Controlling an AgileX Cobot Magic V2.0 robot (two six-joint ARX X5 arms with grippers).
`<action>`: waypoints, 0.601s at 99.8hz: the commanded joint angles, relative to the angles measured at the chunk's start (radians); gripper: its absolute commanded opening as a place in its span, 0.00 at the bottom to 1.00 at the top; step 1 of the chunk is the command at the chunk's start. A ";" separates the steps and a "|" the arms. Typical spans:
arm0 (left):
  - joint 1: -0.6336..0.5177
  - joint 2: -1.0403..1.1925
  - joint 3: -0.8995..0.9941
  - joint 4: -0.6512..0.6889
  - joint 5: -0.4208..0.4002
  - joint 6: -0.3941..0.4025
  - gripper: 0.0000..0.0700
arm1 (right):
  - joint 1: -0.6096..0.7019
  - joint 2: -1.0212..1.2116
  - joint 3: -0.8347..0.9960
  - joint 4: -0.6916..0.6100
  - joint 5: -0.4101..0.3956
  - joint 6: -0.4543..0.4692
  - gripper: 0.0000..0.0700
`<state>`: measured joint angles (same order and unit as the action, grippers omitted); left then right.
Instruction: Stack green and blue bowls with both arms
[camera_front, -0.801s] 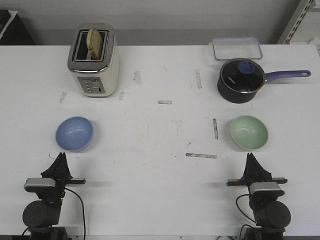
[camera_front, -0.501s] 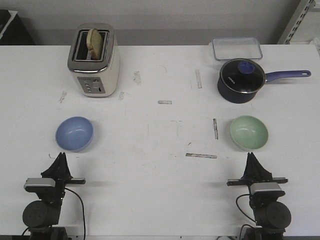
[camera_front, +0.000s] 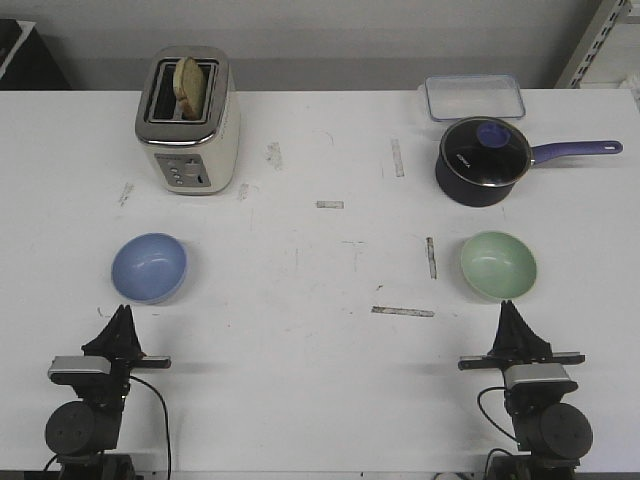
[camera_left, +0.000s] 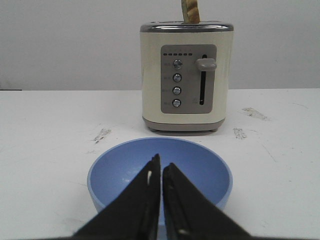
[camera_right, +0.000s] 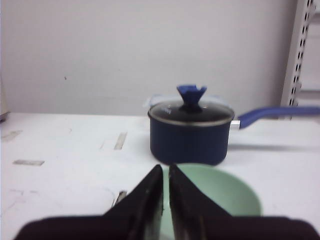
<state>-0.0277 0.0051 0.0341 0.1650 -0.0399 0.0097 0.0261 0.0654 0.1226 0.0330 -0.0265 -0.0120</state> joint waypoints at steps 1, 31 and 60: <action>-0.001 -0.002 -0.022 0.014 -0.003 0.005 0.00 | 0.001 0.043 0.045 -0.019 0.002 -0.034 0.01; -0.001 -0.002 -0.022 0.015 -0.003 0.005 0.00 | 0.001 0.324 0.230 -0.094 0.002 -0.068 0.01; -0.001 -0.002 -0.022 0.014 -0.003 0.005 0.00 | 0.001 0.616 0.392 -0.129 0.059 -0.055 0.01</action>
<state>-0.0277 0.0051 0.0341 0.1650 -0.0395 0.0097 0.0261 0.6319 0.4763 -0.0978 0.0158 -0.0711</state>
